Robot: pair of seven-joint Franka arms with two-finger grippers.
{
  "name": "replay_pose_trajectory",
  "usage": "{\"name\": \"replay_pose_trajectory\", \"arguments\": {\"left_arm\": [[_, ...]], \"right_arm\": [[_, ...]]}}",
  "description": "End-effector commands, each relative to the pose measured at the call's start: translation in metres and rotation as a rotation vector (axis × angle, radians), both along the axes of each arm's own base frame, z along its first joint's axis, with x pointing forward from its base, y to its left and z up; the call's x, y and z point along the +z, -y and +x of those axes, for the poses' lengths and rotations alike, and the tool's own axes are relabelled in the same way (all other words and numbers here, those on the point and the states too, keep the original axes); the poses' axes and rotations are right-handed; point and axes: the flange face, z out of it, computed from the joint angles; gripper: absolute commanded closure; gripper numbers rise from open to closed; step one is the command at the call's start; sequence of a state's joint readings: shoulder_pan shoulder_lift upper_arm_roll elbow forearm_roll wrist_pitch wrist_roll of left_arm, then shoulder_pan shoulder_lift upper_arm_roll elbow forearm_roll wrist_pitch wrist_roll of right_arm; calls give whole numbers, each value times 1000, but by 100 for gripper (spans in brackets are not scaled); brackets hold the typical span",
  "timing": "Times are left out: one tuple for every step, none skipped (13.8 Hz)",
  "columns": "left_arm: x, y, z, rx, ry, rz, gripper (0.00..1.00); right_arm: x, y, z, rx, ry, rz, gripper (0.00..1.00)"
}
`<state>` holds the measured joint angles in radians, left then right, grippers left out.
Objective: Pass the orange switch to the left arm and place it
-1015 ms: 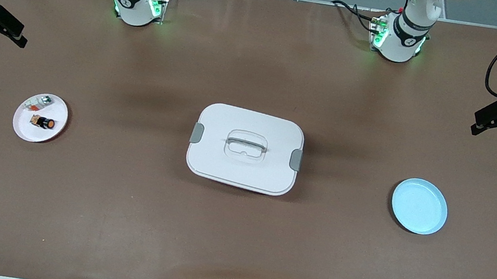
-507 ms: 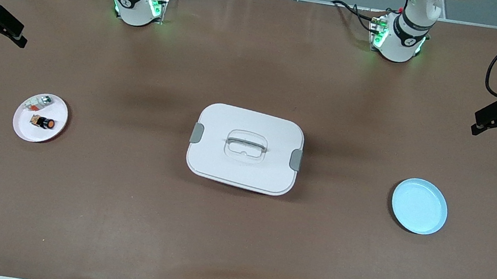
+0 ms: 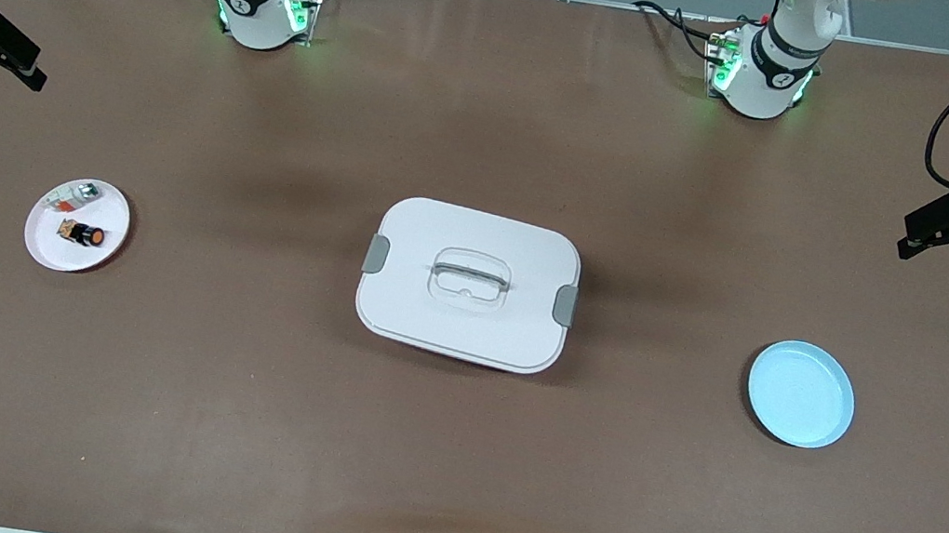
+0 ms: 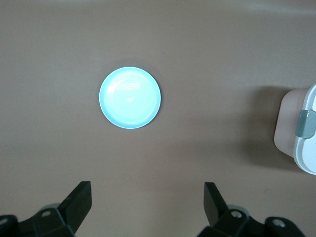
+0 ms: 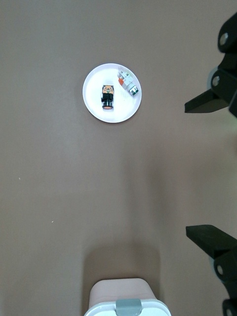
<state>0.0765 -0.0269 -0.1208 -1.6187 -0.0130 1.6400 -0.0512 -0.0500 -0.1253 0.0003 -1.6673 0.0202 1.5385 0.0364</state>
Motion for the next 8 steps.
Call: {"name": "replay_pose_trajectory", "arguments": {"left_arm": [[4,5,2,-32,-8,-13,0],[4,5,2,-30,-8,-13,0],[5,2,2,-27,-7,-13,0],[5,2,2,-27,-7,-13,0],[6,3,2,-29,-5,-13,0],[5,3,2,-27,-7,-13,0],[4,3,2,-29,-8,-13,0],[4,3,2,-27,-8,-13,0]], "right_arm": [[10,3,-2,0,13,-16,0],[14,3,-2,1,24,-21,0],[20,4,0,-2,36,-20,0],[25,5,2,-12,49,-7,0],[23,8,7,-16,45,-4,0],[20,9,12,-23,39,-5,0],[19,9,13,-26,37,-3,0],[17,10,14,-29,35,-3,0]]}}
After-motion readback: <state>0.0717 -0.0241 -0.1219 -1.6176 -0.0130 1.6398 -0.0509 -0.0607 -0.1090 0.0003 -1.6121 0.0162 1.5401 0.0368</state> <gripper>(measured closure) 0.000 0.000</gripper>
